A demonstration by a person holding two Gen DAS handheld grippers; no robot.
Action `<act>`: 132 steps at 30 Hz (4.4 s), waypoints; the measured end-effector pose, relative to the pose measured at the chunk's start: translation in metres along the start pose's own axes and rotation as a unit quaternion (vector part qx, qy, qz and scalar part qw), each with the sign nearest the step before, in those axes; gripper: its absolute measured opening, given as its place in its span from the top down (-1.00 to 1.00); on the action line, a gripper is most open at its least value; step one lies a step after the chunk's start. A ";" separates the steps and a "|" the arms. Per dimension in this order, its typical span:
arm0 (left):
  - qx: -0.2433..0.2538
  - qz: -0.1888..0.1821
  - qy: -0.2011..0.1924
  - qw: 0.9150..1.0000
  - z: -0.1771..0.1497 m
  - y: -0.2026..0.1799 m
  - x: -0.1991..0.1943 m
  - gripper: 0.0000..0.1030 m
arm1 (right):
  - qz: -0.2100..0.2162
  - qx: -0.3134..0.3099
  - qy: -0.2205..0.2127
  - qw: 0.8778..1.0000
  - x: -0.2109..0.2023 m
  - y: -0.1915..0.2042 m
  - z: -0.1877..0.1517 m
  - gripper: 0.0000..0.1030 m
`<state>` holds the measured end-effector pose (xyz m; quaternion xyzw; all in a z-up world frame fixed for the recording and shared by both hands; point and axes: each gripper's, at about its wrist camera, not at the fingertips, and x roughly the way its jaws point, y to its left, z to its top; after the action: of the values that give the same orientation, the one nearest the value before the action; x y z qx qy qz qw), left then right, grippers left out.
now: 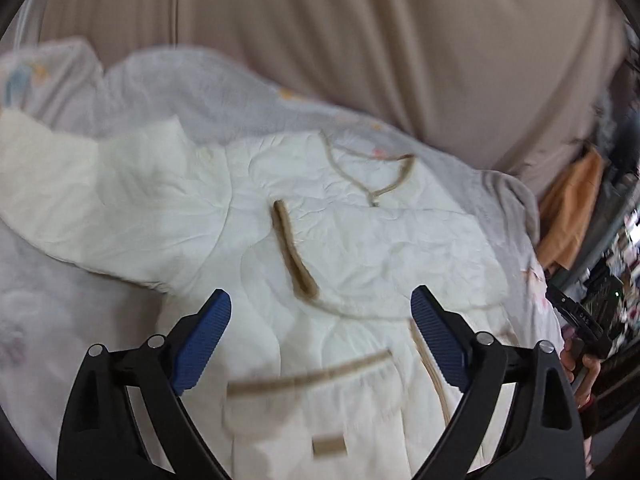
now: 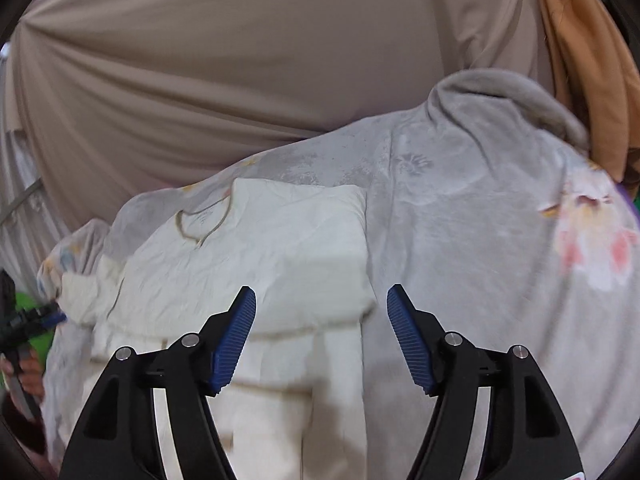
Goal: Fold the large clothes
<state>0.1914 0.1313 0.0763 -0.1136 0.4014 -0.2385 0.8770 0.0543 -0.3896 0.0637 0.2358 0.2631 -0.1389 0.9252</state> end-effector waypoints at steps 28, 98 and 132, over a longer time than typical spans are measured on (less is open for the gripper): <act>0.058 0.033 0.053 0.996 0.029 0.003 0.165 0.90 | -0.072 0.005 -0.020 0.997 0.105 0.001 0.052 0.75; 0.227 0.019 0.013 0.974 0.001 -0.152 0.160 -0.26 | 0.048 -0.040 0.053 0.997 0.079 0.059 -0.064 -0.14; 0.147 0.210 0.020 0.966 0.028 0.051 0.125 0.82 | -0.015 -0.020 0.095 0.995 0.127 0.046 -0.020 0.90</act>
<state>0.2996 0.1118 -0.0070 0.1082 0.3945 -0.1079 0.9061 0.1674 -0.3573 -0.0050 0.2253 0.3562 -0.1239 0.8984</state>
